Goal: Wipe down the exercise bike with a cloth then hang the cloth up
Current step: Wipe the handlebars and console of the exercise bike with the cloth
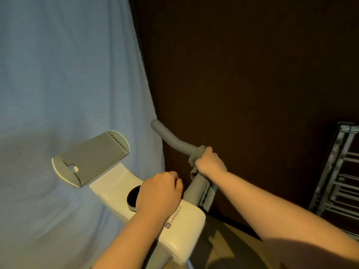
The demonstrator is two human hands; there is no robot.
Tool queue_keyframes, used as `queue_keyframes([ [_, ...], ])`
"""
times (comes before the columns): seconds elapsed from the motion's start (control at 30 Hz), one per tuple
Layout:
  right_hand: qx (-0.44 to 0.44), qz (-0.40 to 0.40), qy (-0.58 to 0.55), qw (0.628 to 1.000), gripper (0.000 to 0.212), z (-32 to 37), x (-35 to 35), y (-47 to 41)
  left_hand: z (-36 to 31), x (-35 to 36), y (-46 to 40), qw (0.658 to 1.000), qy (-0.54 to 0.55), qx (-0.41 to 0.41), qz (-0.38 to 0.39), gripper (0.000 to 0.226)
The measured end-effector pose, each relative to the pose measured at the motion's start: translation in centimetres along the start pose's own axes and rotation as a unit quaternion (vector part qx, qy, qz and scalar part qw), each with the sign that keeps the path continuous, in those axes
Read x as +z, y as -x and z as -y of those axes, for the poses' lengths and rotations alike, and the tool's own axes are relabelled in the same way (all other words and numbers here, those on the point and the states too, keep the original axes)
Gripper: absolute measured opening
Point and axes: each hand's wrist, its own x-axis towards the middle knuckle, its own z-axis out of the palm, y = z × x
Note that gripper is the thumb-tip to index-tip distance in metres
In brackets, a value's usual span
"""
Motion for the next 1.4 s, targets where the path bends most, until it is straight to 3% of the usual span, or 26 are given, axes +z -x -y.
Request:
queue_keyframes([
  [0.1,0.000,0.036,0.016,0.999,0.066,1.3,-1.0,-0.8,0.1,0.0,0.1,1.000,0.008,-0.006,0.000,0.029],
  [0.27,-0.063,-0.010,-0.088,0.994,0.061,-1.8,1.1,2.0,0.3,0.1,0.2,1.000,0.007,-0.011,0.000,0.027],
  [0.47,-0.034,0.033,-0.014,0.999,0.059,0.4,-0.4,-0.8,0.2,0.1,-0.1,1.000,-0.004,-0.015,0.000,0.027],
  [0.6,-0.054,0.010,-0.068,0.996,0.055,-1.8,0.6,0.7,0.1,0.1,0.0,1.000,-0.003,-0.010,0.001,0.028],
  [0.8,-0.016,0.011,0.004,1.000,0.057,0.5,0.1,-1.1,0.5,0.2,-0.3,1.000,-0.004,-0.013,-0.002,0.026],
  [0.97,-0.049,0.041,-0.142,0.988,0.057,-2.4,0.8,0.3,0.2,0.2,0.0,1.000,0.000,-0.010,0.002,0.028],
  [1.1,-0.011,0.024,-0.045,0.999,0.055,-0.2,-0.1,-1.5,0.1,0.3,-0.5,1.000,-0.017,-0.013,-0.004,0.028],
  [1.27,-0.041,0.034,-0.126,0.991,0.056,-2.1,0.9,0.6,-0.1,-0.1,0.2,1.000,-0.007,-0.009,0.006,0.028],
  [1.4,-0.001,0.017,-0.035,0.999,0.054,0.1,-0.3,-1.0,0.0,0.1,-0.4,1.000,-0.008,-0.013,0.003,0.027],
])
